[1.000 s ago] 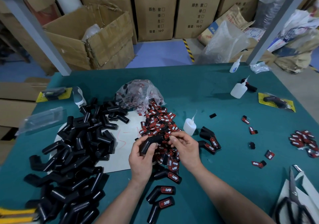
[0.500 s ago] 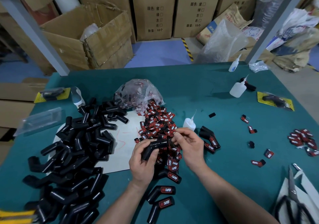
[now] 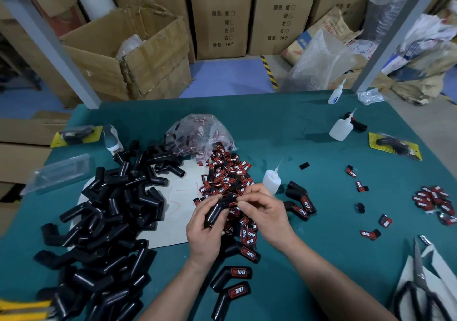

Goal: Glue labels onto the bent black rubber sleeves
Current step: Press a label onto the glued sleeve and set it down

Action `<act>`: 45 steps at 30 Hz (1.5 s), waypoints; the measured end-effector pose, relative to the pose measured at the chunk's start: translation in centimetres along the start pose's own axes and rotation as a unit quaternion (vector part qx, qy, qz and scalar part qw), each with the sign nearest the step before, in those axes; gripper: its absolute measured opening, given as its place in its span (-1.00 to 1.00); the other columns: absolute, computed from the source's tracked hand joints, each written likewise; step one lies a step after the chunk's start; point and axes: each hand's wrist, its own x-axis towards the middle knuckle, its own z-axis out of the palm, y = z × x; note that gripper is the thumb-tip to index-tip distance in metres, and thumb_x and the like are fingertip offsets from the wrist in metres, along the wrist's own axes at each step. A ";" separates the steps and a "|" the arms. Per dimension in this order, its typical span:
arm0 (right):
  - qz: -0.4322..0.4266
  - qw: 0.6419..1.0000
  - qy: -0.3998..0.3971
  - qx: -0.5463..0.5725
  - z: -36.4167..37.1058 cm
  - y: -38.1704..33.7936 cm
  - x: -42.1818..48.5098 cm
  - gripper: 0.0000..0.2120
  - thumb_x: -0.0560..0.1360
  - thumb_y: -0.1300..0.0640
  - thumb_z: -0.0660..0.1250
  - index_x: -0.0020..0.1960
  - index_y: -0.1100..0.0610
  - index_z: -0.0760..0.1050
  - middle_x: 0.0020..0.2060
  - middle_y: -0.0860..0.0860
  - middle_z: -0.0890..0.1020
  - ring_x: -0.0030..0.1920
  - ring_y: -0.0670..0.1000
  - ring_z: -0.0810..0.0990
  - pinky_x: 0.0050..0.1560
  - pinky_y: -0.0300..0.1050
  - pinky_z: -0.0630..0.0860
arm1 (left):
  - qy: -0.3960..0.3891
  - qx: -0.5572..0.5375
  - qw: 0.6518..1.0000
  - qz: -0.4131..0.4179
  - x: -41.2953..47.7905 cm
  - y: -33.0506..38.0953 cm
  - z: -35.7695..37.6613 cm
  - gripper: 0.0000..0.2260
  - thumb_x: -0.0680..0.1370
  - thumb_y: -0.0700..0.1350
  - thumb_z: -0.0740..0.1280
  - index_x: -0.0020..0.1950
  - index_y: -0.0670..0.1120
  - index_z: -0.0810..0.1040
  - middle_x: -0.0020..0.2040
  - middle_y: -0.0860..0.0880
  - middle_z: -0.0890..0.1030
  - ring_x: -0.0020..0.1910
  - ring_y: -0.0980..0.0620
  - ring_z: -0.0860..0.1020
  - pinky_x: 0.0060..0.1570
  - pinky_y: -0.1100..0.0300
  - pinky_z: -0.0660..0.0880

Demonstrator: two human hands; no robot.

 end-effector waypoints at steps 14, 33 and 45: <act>-0.005 0.999 -0.003 -0.036 0.4 0.1 -0.3 -0.89 0.49 0.27 0.47 -0.01 0.12 0.70 -0.03 0.05 0.52 -0.01 -0.12 0.56 -0.01 -0.23 0.52 | -0.018 -0.012 1.000 -0.021 0.2 0.6 0.2 -0.74 0.54 -0.09 0.49 0.23 0.05 0.66 0.18 0.04 0.68 0.19 -0.04 0.65 0.25 0.23 0.52; -0.077 0.987 0.002 -0.141 0.1 0.6 -0.3 -0.89 0.51 0.08 0.47 0.03 -0.01 0.70 -0.05 -0.01 0.50 -0.05 -0.03 0.55 -0.01 -0.21 0.48 | -0.018 -0.018 0.999 -0.038 0.2 1.1 0.3 -0.67 0.51 -0.09 0.49 0.25 0.17 0.65 0.19 0.13 0.67 0.21 0.05 0.64 0.27 0.25 0.50; -0.097 0.982 0.013 -0.159 0.3 0.6 -0.5 -0.87 0.51 0.10 0.47 0.02 0.09 0.71 -0.07 0.04 0.50 -0.06 -0.02 0.54 -0.02 -0.20 0.48 | -0.015 -0.002 1.000 -0.001 -0.1 0.9 0.1 -0.75 0.56 -0.11 0.45 0.24 -0.07 0.63 0.21 0.02 0.66 0.21 -0.04 0.64 0.27 0.18 0.52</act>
